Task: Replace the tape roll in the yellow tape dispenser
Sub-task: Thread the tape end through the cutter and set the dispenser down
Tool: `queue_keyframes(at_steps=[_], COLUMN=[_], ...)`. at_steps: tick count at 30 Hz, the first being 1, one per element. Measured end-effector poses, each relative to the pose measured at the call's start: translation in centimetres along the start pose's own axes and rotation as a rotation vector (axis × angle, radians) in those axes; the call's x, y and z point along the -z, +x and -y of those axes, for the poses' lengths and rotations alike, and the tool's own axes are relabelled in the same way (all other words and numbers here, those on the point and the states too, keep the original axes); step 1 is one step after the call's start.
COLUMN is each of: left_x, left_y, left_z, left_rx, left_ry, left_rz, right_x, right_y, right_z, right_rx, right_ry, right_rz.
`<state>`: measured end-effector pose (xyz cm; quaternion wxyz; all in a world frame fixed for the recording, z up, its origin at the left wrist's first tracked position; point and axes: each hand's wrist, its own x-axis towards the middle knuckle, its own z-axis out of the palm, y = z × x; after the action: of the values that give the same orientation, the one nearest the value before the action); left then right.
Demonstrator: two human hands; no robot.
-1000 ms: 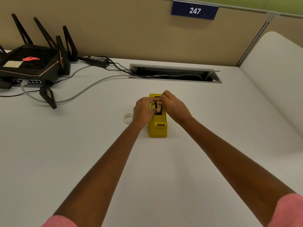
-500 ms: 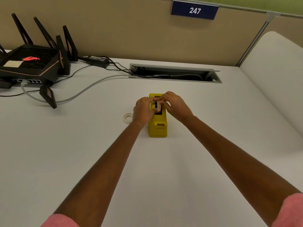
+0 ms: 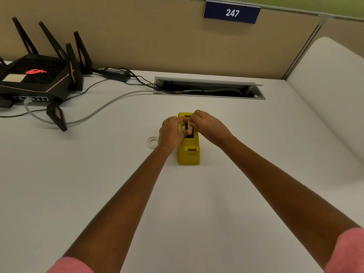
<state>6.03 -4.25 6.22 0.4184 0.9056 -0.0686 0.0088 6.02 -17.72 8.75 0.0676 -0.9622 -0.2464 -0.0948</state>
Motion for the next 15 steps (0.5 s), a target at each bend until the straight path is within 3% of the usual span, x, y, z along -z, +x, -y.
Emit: queue_keyframes(at_steps=[7,15], left_x=[0.02,0.08], left_y=[0.16,0.24], left_z=[-0.07,-0.07], left_rx=[0.006,0.011], left_ry=[0.018,0.037], left_rz=[0.002,0.016], right_x=[-0.07,0.11], right_y=[0.11,0.94], right_z=[-0.01,-0.18], right_rx=[0.077,-0.247], right_ry=[-0.060,0.330], right_rz=[0.029,0.028])
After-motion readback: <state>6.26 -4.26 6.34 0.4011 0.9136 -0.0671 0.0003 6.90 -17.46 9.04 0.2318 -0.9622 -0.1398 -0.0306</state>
